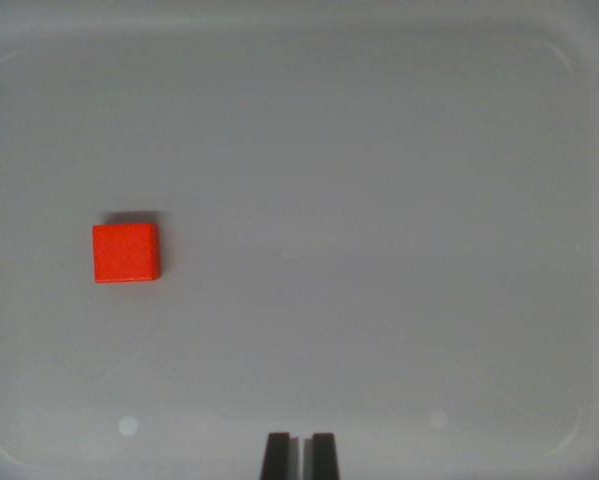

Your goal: Reach red block

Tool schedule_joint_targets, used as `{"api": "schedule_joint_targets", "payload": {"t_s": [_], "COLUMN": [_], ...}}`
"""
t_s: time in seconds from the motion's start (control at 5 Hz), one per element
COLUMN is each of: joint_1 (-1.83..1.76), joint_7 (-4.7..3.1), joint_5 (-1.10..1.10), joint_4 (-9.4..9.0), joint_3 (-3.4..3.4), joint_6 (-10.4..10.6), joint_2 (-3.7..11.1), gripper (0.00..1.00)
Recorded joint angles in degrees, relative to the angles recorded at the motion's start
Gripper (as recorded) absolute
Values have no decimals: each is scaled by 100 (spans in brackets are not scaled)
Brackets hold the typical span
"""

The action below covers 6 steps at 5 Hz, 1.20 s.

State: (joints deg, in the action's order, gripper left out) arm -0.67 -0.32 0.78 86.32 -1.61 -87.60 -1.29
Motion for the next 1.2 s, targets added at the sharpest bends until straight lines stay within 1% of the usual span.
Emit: {"api": "schedule_joint_targets", "payload": {"t_s": [0.2,0.4,0.6,0.8,1.0,1.2], "joint_1": [-27,-27,-58,-58,-93,-93], "joint_7": [12,12,27,27,43,43], "joint_5": [-5,-5,-11,-11,-18,-18], "joint_4": [-64,-64,-139,-139,-223,-223], "joint_3": [20,20,43,43,69,69], "joint_6": [147,147,319,319,513,513], "joint_2": [79,79,172,172,276,276], "gripper": [0,0,0,0,0,0]}}
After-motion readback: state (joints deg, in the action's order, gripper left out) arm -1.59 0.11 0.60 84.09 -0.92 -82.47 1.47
